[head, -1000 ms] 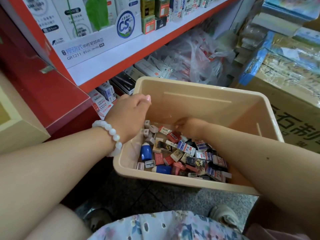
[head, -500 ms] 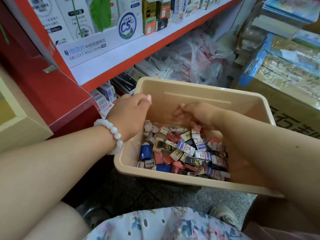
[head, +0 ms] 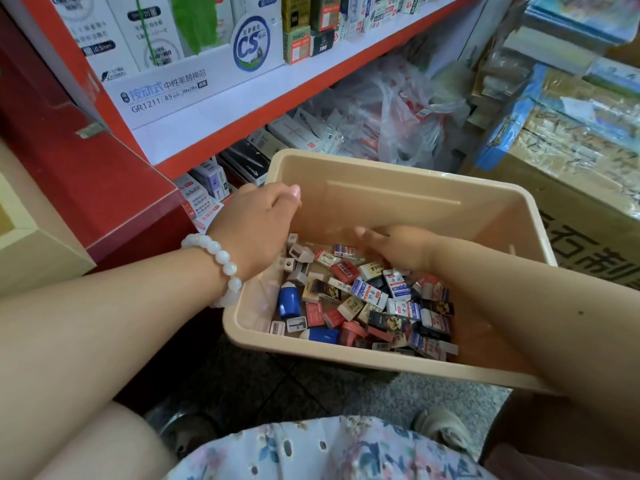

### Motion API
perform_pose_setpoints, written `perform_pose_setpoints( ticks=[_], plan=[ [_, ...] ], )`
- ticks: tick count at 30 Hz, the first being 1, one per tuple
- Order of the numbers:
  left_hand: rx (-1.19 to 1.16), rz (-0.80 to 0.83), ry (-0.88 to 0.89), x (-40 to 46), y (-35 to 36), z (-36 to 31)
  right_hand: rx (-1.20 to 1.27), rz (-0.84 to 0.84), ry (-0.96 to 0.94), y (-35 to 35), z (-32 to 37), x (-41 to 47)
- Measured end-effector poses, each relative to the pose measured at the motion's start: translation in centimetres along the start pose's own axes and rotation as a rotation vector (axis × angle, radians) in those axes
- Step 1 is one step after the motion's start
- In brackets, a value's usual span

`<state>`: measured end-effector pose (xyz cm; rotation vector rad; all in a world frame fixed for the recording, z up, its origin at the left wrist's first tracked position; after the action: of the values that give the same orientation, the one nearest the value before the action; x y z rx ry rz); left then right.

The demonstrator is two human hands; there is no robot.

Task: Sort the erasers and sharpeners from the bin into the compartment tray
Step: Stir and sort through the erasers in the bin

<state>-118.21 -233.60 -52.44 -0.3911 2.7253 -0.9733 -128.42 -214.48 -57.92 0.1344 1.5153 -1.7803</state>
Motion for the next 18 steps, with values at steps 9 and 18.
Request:
perform_pose_setpoints(
  ticks=[9,18],
  plan=[
    [-0.021,-0.002,-0.01,-0.1,0.0,0.0,-0.067,0.079,-0.148,1.0,-0.2,0.2],
    [-0.039,-0.014,-0.011,-0.2,0.0,-0.1,-0.248,0.09,-0.188,1.9,-0.5,0.8]
  ],
)
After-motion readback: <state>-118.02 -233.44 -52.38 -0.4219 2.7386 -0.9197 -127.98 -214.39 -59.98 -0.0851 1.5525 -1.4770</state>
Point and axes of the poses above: each hand's wrist, its own x-axis towards the middle knuckle, its own y-axis out of the palm, z = x × y, the point moved 2 cm from there along x, towards the middle knuckle, and after that the axes turned 8 degrees about -x, right-handed, at the moved point
